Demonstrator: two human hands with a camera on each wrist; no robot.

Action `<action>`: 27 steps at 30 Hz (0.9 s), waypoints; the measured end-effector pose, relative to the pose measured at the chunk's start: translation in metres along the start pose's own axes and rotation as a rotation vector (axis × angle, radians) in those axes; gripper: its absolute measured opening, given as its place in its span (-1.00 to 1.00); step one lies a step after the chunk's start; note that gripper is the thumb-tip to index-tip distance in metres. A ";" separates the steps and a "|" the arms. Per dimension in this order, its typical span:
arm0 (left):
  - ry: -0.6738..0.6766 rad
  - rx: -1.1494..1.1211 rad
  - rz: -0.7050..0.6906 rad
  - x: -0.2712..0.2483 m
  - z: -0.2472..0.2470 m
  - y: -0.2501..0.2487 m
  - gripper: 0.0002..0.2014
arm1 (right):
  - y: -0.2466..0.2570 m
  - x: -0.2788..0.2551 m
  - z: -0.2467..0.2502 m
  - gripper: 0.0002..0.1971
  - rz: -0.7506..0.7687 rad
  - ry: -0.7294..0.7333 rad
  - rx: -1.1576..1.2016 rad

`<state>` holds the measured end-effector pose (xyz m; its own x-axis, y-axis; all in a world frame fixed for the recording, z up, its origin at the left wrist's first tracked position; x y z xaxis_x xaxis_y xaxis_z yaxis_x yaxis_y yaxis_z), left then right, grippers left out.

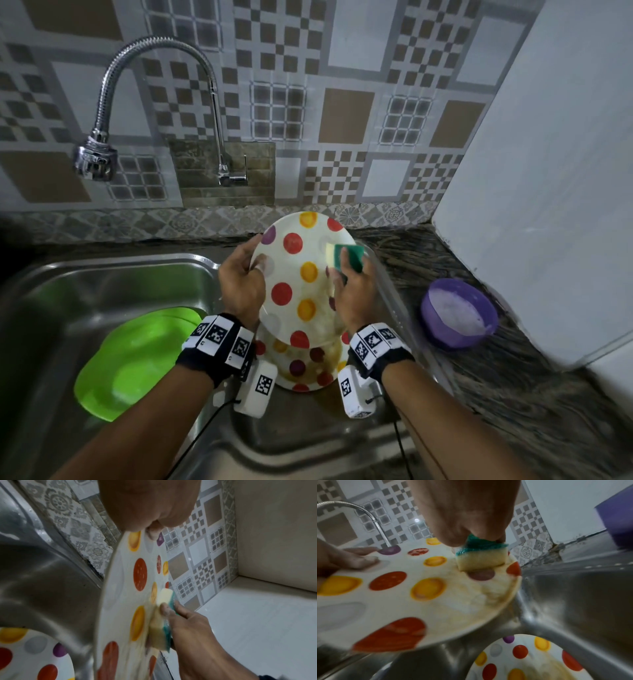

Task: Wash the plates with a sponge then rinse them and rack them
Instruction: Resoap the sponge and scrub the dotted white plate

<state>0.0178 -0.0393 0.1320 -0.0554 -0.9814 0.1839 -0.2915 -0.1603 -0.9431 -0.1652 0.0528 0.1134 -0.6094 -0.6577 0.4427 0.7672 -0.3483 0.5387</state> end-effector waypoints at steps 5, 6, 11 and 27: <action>0.038 0.017 0.040 -0.008 -0.011 0.004 -0.62 | 0.046 -0.011 -0.018 -0.54 0.196 0.093 0.188; 0.037 0.018 0.060 -0.008 -0.012 0.003 -0.61 | 0.055 -0.014 -0.020 -0.53 0.246 0.119 0.195; 0.100 -0.010 0.169 0.005 -0.004 -0.008 -0.70 | 0.079 -0.031 -0.019 -0.54 0.426 0.198 0.171; -0.043 -0.067 0.196 0.021 0.035 -0.019 -0.75 | 0.015 0.017 0.017 -0.59 0.353 0.181 -0.016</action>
<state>0.0553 -0.0608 0.1440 -0.0771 -0.9969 -0.0148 -0.3422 0.0404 -0.9388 -0.1678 0.0482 0.1411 -0.2640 -0.8457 0.4638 0.9270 -0.0896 0.3642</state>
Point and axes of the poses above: each hand's wrist, its own x-axis towards the middle knuckle, its own z-axis out of the back of the hand, y = z × x, the point moved 4 cm from there along x, towards the middle knuckle, and after that the axes turned 4 degrees about -y, right-handed, at the moved point
